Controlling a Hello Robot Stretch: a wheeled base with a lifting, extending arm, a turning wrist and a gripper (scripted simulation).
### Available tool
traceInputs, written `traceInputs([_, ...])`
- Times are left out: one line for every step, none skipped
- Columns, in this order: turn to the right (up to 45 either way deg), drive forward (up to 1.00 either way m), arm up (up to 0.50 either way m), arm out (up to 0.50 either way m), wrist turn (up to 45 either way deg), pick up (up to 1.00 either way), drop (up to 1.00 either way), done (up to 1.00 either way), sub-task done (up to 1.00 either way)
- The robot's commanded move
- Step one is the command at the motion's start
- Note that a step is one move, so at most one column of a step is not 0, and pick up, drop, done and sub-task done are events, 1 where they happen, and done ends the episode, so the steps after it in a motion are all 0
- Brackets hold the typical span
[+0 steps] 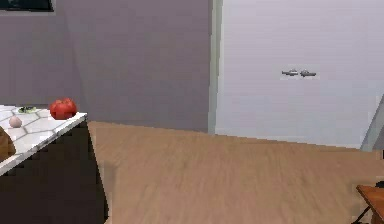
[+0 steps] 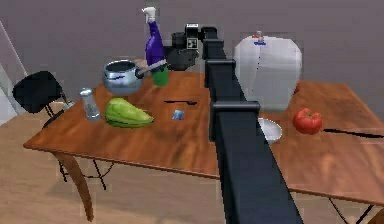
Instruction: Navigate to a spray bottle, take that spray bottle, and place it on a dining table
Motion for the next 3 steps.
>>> traceInputs([0.0, 0.00, 0.00, 0.00, 45.0, 0.00, 0.00, 0.00, 0.00])
traceInputs([0.0, 0.00, 0.00, 0.00, 21.0, 0.00, 0.00, 0.00, 0.00])
traceInputs([0.0, 0.00, -0.32, 0.00, 0.0, 0.00, 0.00, 0.00, 0.00])
